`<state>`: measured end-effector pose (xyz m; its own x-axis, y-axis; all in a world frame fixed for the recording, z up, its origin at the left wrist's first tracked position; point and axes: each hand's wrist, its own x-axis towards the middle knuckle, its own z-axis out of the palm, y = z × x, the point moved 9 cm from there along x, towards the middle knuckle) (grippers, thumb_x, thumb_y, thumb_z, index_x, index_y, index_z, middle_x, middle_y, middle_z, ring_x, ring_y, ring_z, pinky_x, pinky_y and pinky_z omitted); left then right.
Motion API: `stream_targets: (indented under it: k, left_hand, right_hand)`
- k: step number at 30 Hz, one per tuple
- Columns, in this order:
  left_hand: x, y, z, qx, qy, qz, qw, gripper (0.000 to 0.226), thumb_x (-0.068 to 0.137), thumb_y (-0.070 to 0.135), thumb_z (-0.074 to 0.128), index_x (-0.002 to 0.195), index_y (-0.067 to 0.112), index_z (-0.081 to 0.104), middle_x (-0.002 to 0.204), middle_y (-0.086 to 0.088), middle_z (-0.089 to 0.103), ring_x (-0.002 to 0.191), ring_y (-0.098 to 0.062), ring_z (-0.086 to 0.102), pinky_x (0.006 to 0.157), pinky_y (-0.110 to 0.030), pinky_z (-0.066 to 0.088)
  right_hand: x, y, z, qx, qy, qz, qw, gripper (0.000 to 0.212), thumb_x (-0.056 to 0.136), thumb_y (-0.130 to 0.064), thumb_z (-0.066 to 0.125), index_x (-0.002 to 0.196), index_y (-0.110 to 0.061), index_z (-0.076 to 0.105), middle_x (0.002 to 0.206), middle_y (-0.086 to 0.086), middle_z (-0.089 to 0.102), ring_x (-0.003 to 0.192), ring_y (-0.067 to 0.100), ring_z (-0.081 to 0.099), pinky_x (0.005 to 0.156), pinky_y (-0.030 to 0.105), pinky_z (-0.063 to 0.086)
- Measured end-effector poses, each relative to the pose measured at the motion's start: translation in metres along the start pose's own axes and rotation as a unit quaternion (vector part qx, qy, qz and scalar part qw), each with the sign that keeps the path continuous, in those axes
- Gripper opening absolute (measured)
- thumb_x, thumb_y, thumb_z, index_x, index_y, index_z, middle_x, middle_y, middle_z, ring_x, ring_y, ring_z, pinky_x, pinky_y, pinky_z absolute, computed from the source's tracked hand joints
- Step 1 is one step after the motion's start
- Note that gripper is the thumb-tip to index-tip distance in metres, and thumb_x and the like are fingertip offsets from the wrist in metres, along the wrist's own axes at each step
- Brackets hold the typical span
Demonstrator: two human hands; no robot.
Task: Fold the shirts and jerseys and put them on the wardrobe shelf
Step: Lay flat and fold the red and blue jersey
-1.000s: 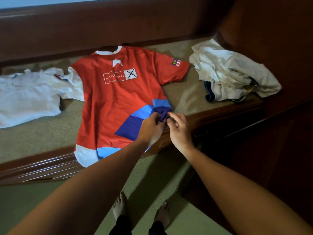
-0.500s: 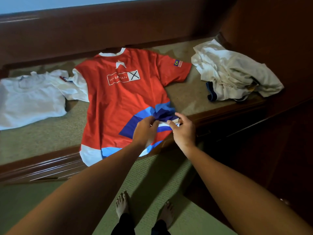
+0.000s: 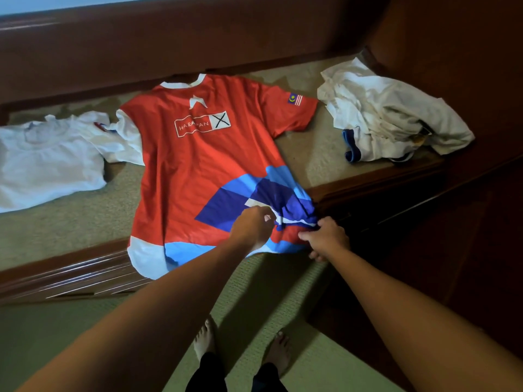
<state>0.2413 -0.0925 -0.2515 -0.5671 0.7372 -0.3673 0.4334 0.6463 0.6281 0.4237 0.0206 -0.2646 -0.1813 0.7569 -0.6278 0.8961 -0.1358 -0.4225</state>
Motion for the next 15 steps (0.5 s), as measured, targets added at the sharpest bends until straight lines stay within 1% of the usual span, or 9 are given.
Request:
stream_targets:
  k: [3,5,7,8,9,10,11,13,15]
  left_hand:
    - [0.003,-0.008,-0.012,0.008,0.053,0.013,0.998,0.025,0.092,0.017,0.052,0.104,0.024,0.073,0.112,0.000,0.069,0.103,-0.023,0.063,0.082,-0.038,0.053]
    - [0.005,-0.012,-0.013,0.015,0.055,0.029,0.998,0.028,0.093,0.015,0.052,0.112,0.022,0.071,0.114,-0.001,0.066,0.106,-0.021,0.061,0.084,-0.039,0.052]
    - [0.005,-0.012,-0.009,0.021,0.041,0.045,0.998,0.029,0.093,0.016,0.053,0.117,0.023,0.069,0.113,0.000,0.063,0.106,-0.019,0.060,0.083,-0.037,0.051]
    - [0.005,-0.012,-0.007,0.019,0.035,0.049,0.998,0.029,0.094,0.017,0.054,0.117,0.024,0.069,0.113,0.001,0.062,0.106,-0.018,0.059,0.084,-0.036,0.051]
    - [0.005,-0.012,-0.005,0.014,0.031,0.048,0.998,0.027,0.094,0.018,0.054,0.116,0.024,0.069,0.113,0.001,0.061,0.106,-0.018,0.059,0.085,-0.037,0.052]
    - [0.006,-0.012,-0.004,0.009,0.029,0.047,0.998,0.025,0.094,0.019,0.055,0.114,0.024,0.069,0.114,0.001,0.060,0.106,-0.018,0.059,0.086,-0.037,0.052]
    - [0.006,-0.011,-0.004,0.006,0.028,0.046,0.999,0.022,0.094,0.020,0.056,0.111,0.023,0.070,0.116,0.001,0.060,0.106,-0.018,0.060,0.087,-0.038,0.052]
    - [0.005,-0.007,-0.007,0.003,0.025,0.043,0.999,0.019,0.094,0.022,0.058,0.107,0.021,0.071,0.116,0.000,0.061,0.106,-0.020,0.061,0.089,-0.039,0.052]
    - [0.008,-0.003,-0.011,0.007,0.019,0.038,0.999,0.019,0.093,0.021,0.057,0.107,0.019,0.070,0.113,-0.002,0.063,0.104,-0.021,0.062,0.089,-0.038,0.052]
  right_hand:
    - [0.017,-0.009,0.015,0.178,-0.028,0.005,0.984,0.047,0.096,-0.019,0.066,0.137,-0.016,0.043,0.115,0.012,0.065,0.055,0.022,0.070,0.047,0.034,0.057]
    - [0.024,-0.012,0.019,0.221,-0.030,0.011,0.975,0.047,0.099,-0.018,0.062,0.139,-0.014,0.038,0.116,0.016,0.065,0.055,0.021,0.069,0.043,0.029,0.052]
    - [0.028,-0.013,0.016,0.191,-0.002,0.000,0.982,0.042,0.096,-0.020,0.068,0.132,-0.011,0.049,0.110,0.016,0.068,0.064,0.026,0.071,0.041,0.026,0.048]
    - [0.028,-0.017,0.011,0.150,0.024,-0.022,0.988,0.033,0.093,-0.022,0.071,0.121,-0.008,0.060,0.105,0.016,0.071,0.073,0.031,0.072,0.047,0.028,0.051]
    - [0.028,-0.019,0.005,0.101,0.048,-0.040,0.993,0.024,0.091,-0.024,0.071,0.107,-0.007,0.069,0.100,0.017,0.073,0.084,0.034,0.072,0.059,0.032,0.055]
    - [0.027,-0.019,-0.001,0.057,0.067,-0.043,0.995,0.019,0.090,-0.026,0.070,0.096,-0.009,0.073,0.098,0.016,0.074,0.092,0.036,0.071,0.071,0.034,0.056]
    - [0.026,-0.015,-0.007,0.026,0.086,-0.034,0.995,0.020,0.090,-0.028,0.067,0.094,-0.010,0.073,0.101,0.016,0.073,0.098,0.037,0.069,0.079,0.035,0.053]
    - [0.023,-0.005,-0.021,-0.012,0.111,0.009,0.994,0.029,0.091,-0.028,0.062,0.115,-0.014,0.068,0.120,0.016,0.067,0.111,0.038,0.065,0.091,0.039,0.051]
    - [0.022,-0.002,-0.032,-0.022,0.121,0.024,0.992,0.040,0.091,-0.022,0.058,0.131,-0.017,0.056,0.135,0.014,0.056,0.120,0.040,0.060,0.100,0.043,0.047]
